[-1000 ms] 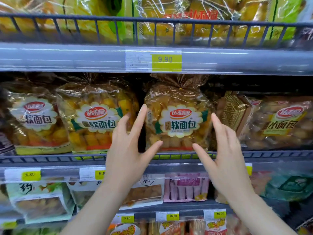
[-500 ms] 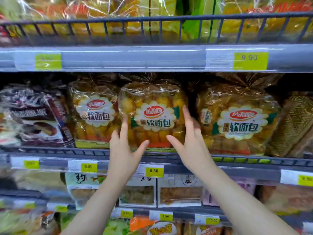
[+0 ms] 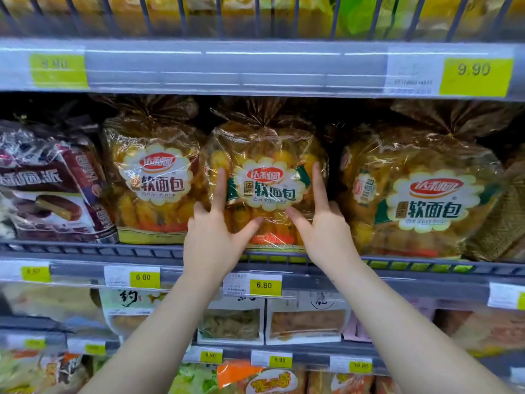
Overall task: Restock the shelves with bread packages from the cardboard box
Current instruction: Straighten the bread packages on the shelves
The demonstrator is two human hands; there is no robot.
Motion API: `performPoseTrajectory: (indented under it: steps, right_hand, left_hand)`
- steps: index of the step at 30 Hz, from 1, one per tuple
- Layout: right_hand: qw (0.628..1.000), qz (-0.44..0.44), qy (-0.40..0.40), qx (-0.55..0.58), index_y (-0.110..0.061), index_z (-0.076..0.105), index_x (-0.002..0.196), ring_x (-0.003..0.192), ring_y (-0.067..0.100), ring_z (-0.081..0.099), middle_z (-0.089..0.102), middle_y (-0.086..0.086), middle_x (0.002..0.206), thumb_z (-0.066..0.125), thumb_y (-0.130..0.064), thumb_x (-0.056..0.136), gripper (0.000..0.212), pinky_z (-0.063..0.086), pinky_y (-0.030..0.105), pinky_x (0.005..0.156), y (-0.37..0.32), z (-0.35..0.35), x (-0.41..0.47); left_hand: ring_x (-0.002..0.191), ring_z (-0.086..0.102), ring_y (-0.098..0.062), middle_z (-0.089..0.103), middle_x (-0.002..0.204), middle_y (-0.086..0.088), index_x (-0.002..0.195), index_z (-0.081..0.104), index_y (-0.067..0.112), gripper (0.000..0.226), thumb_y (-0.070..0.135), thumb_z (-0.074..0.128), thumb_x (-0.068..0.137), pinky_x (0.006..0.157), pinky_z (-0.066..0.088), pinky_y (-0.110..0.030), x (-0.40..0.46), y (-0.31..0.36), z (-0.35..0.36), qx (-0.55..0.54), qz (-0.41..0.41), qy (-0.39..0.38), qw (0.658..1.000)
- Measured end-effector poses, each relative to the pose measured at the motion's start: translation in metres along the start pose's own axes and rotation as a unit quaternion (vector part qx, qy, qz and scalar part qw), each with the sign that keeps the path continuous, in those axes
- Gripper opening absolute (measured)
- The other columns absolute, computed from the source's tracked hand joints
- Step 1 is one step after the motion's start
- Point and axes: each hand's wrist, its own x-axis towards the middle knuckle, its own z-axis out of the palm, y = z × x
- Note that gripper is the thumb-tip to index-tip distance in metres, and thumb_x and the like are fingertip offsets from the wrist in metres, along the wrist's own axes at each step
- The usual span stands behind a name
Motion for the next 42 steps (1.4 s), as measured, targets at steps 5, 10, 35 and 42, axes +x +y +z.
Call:
performPoseTrajectory:
  steps: [5, 10, 35, 42]
  right_hand:
    - [0.997, -0.057, -0.023, 0.042, -0.061, -0.018, 0.13, 0.121, 0.02, 0.046, 0.041, 0.005, 0.137, 0.046, -0.046, 0.09, 0.077, 0.042, 0.032, 0.097, 0.005, -0.016, -0.037]
    - [0.993, -0.116, 0.026, -0.001, -0.067, 0.0, 0.13, 0.135, 0.001, 0.022, 0.021, -0.02, 0.144, 0.043, -0.051, 0.085, 0.065, 0.029, 0.015, 0.097, 0.048, -0.072, -0.089]
    - [0.998, 0.05, 0.0, -0.032, -0.053, -0.002, 0.139, 0.105, 0.032, 0.06, 0.051, 0.008, 0.136, 0.073, -0.056, 0.063, 0.107, 0.046, 0.029, 0.091, 0.127, -0.172, 0.008]
    - [0.998, 0.047, 0.032, -0.024, -0.051, -0.007, 0.14, 0.111, 0.031, 0.056, 0.055, 0.013, 0.13, 0.072, -0.05, 0.07, 0.105, 0.044, 0.033, 0.091, 0.121, -0.18, -0.024]
  left_hand:
    - [0.106, 0.046, -0.041, 0.047, 0.113, -0.026, 0.146, -0.002, 0.043, 0.097, 0.077, 0.047, 0.069, 0.083, 0.046, -0.049, -0.02, 0.012, -0.014, 0.098, -0.016, 0.064, 0.993]
    - [0.133, 0.025, -0.037, 0.024, 0.146, -0.023, 0.147, 0.018, 0.028, 0.083, 0.05, 0.06, 0.079, 0.11, 0.022, -0.042, -0.047, 0.062, -0.008, 0.052, 0.197, 0.145, 0.968]
    - [0.051, 0.058, -0.012, 0.055, 0.059, 0.006, 0.129, -0.028, 0.058, 0.126, 0.034, 0.08, 0.068, 0.053, 0.048, -0.024, -0.036, 0.159, 0.081, -0.095, 0.099, -0.131, 0.982]
    - [0.081, 0.062, -0.027, 0.062, 0.088, -0.01, 0.129, -0.028, 0.06, 0.123, 0.046, 0.078, 0.067, 0.065, 0.05, -0.03, -0.052, 0.161, 0.063, -0.096, 0.093, -0.135, 0.982]
